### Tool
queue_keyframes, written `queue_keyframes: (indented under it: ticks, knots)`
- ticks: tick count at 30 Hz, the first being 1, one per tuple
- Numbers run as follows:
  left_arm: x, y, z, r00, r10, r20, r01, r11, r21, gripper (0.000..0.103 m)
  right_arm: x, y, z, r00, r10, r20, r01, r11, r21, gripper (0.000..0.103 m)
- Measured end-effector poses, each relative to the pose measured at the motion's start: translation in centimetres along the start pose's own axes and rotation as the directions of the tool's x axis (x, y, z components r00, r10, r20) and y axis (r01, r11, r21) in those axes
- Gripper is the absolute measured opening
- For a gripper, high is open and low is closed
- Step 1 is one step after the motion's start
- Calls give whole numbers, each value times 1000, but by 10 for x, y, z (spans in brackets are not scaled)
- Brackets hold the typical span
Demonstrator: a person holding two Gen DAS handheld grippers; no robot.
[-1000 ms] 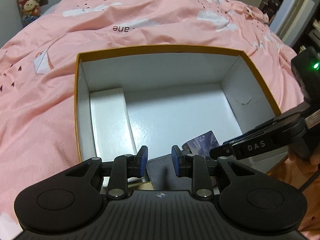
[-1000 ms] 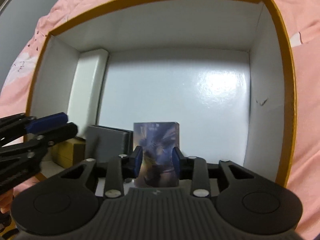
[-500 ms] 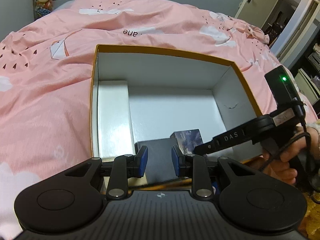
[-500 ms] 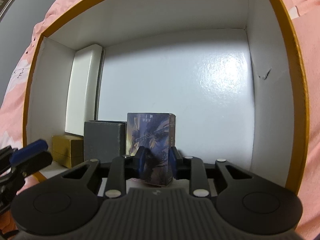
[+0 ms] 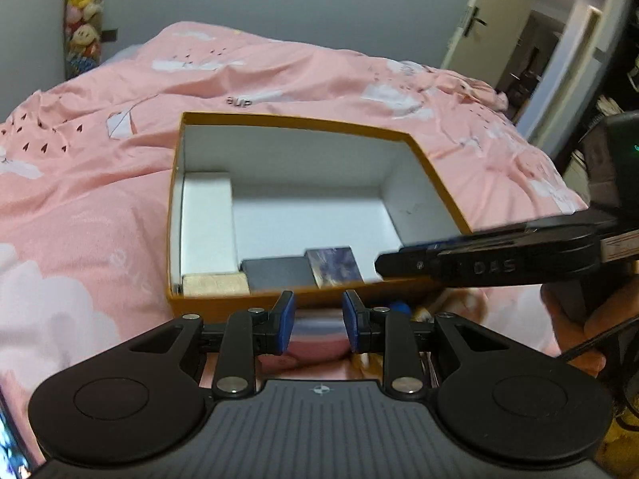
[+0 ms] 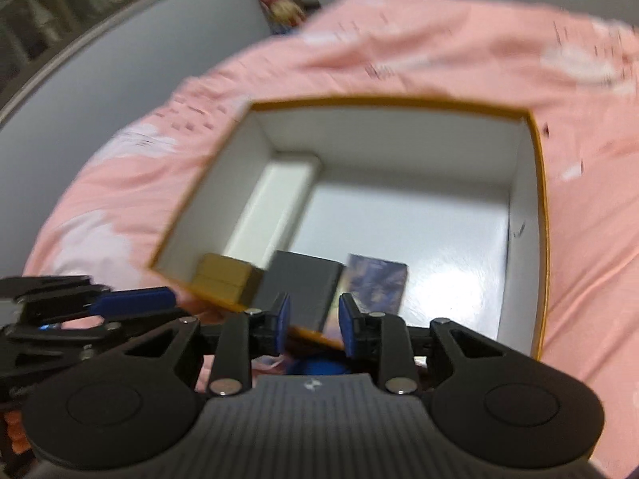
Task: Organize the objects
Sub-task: 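Open both grippers and withdraw them back to the item pile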
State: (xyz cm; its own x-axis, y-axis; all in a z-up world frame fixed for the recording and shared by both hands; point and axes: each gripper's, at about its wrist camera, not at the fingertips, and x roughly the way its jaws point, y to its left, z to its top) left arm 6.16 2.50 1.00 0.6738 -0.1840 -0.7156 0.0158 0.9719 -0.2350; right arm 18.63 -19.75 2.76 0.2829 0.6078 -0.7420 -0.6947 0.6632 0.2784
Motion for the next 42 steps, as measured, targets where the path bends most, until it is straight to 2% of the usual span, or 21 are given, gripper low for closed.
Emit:
queue_keyframes:
  ticks: [3, 6, 9, 14, 16, 17, 19, 22, 26, 30, 38, 42]
  knots:
    - [-4, -5, -13, 1000, -12, -28, 13, 999, 32, 31, -14, 16, -17, 998, 1, 63, 1, 999, -38, 29]
    - [-1, -3, -25, 997, -15, -78, 17, 1000, 25, 31, -23, 28, -37, 996, -24, 81, 29, 998, -57, 31]
    - [2, 0, -35, 992, -13, -124, 15, 1000, 18, 31, -29, 32, -59, 998, -45, 45, 47, 998, -49, 31]
    - [5, 3, -51, 980, 2, -199, 4, 999, 33, 35, -25, 27, -90, 992, -123, -38, 122, 992, -19, 31]
    - [6, 6, -58, 971, -9, -239, 14, 1000, 18, 41, -23, 25, -99, 991, -125, -56, 125, 992, -2, 32]
    - [7, 8, -62, 967, -15, -255, 19, 1000, 14, 43, -21, 25, -102, 989, -129, -69, 130, 992, -3, 36]
    - [8, 8, -70, 955, -29, -295, 38, 999, 22, 51, -18, 29, -109, 984, -145, -99, 143, 989, -32, 38]
    - [10, 2, -80, 934, -27, -357, 54, 996, 67, 56, -11, 37, -120, 983, -120, -142, 111, 991, -71, 40]
    - [11, 1, -84, 928, -30, -371, 63, 995, 78, 61, -5, 49, -132, 979, -80, -190, 54, 989, -140, 46]
    - [28, 3, -88, 912, -46, -407, 75, 996, 54, 63, 9, 47, -137, 971, -53, -233, 20, 990, -142, 46]
    - [21, -1, -85, 923, 40, -383, -2, 995, 99, 62, 36, 51, -140, 949, -3, -316, -54, 984, -171, 48]
    - [21, 2, -85, 924, 41, -381, -6, 996, 94, 61, 44, 53, -141, 952, 12, -306, -71, 981, -180, 50]
